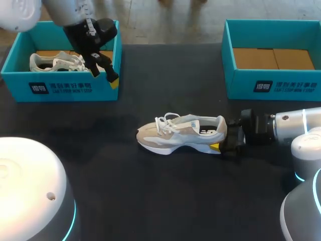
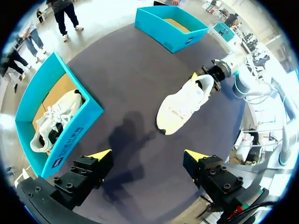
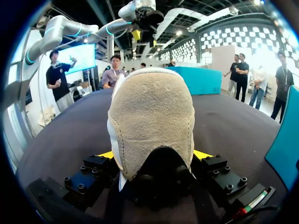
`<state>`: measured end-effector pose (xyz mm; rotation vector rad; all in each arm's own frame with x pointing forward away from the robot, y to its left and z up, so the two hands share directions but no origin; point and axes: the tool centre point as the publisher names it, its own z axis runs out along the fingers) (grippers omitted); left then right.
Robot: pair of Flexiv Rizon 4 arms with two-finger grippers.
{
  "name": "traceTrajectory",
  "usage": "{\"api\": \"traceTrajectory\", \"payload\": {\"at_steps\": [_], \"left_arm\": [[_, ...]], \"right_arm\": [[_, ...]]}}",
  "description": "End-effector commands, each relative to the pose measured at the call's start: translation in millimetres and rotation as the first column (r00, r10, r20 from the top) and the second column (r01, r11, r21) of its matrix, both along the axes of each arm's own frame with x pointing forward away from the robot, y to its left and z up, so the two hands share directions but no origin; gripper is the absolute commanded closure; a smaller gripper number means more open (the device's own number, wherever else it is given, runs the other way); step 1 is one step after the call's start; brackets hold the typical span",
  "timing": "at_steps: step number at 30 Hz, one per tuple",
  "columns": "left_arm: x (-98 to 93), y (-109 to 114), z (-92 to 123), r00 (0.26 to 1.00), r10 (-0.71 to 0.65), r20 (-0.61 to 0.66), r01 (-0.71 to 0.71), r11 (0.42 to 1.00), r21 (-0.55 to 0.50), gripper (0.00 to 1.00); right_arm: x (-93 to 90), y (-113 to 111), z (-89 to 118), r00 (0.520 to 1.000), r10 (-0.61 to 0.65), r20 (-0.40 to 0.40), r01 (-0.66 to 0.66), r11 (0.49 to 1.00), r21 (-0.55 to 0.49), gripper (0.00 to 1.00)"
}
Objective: Take the shoe out of the shoebox, open the shoe tongue, remove and reinsert the insole, then place the shoe into the shoebox
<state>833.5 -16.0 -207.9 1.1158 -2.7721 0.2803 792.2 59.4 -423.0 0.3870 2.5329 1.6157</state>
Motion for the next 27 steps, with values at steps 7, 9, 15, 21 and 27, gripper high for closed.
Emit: {"api": "traceTrajectory", "payload": {"at_steps": [7,9,15,21,27], "left_arm": [[-8.9,-41.3,-3.2,0.959,0.273,-0.074,-0.271,0.962,0.031,0.00],[-12.3,-51.3,-6.7,0.946,0.314,-0.074,-0.309,0.948,0.076,0.00],[-14.6,-74.3,-16.1,0.894,0.434,-0.110,-0.416,0.896,0.155,0.00],[-23.1,-94.2,-28.4,0.870,0.479,-0.117,-0.455,0.872,0.181,0.00],[-29.2,-117.3,-40.7,0.850,0.514,-0.118,-0.483,0.848,0.219,0.00]], "right_arm": [[0.2,1.2,0.6,1.000,-0.001,-0.001,0.001,1.000,-0.004,1.00],[0.2,1.2,0.6,1.000,-0.001,-0.001,0.001,1.000,-0.004,1.00],[0.2,1.2,0.6,1.000,-0.001,-0.001,0.001,1.000,-0.004,1.00],[0.2,1.2,0.6,1.000,-0.001,-0.001,0.001,1.000,-0.004,1.00],[0.2,1.2,0.6,1.000,-0.001,-0.001,0.001,1.000,-0.004,1.00]]}}
